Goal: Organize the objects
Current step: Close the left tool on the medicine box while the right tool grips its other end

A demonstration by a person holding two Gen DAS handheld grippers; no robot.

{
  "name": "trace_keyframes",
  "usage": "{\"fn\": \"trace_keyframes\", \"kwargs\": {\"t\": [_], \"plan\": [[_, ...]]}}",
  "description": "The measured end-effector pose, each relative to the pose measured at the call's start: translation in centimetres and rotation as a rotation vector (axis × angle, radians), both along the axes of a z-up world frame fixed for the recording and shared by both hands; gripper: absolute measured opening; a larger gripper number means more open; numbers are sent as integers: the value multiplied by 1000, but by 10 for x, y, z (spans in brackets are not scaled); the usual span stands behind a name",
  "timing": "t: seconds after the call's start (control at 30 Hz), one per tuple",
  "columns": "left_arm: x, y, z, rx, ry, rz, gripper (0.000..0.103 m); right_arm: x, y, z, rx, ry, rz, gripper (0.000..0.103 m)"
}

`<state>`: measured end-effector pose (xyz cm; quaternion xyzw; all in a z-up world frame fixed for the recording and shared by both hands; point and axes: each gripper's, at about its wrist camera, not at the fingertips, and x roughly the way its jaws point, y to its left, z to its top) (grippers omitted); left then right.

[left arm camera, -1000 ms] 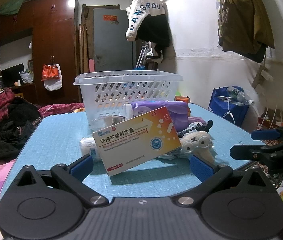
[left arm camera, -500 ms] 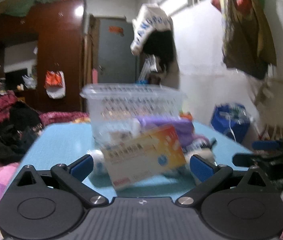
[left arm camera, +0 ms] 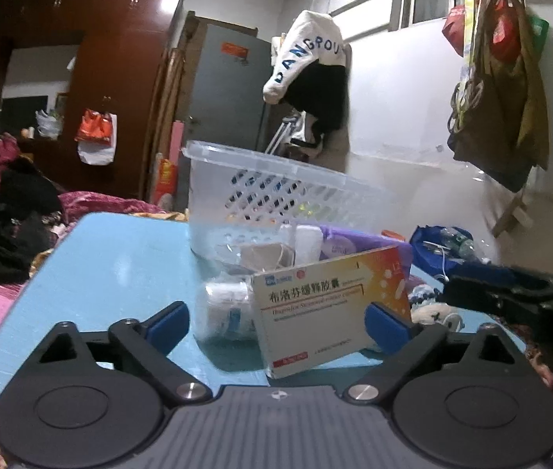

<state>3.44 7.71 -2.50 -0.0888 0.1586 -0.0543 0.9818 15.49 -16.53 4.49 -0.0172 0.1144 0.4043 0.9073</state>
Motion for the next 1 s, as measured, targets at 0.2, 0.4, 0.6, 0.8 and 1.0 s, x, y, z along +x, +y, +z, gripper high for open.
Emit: {"fn": "trace_keyframes", "kwargs": {"t": [0.2, 0.4, 0.6, 0.8, 1.0], "plan": [[13, 0, -14, 2, 13, -61, 74, 7, 19, -5, -67, -9, 54, 92], [16, 6, -22, -26, 12, -102, 57, 15, 24, -8, -95, 16, 94, 67], [18, 2, -21, -12, 5, -107, 48, 15, 22, -8, -124, 3, 111, 48], [18, 0, -22, 11, -10, -92, 48, 11, 27, -8, -154, -16, 127, 42], [22, 0, -21, 21, -7, -89, 48, 18, 31, -8, -181, -10, 145, 43]]}}
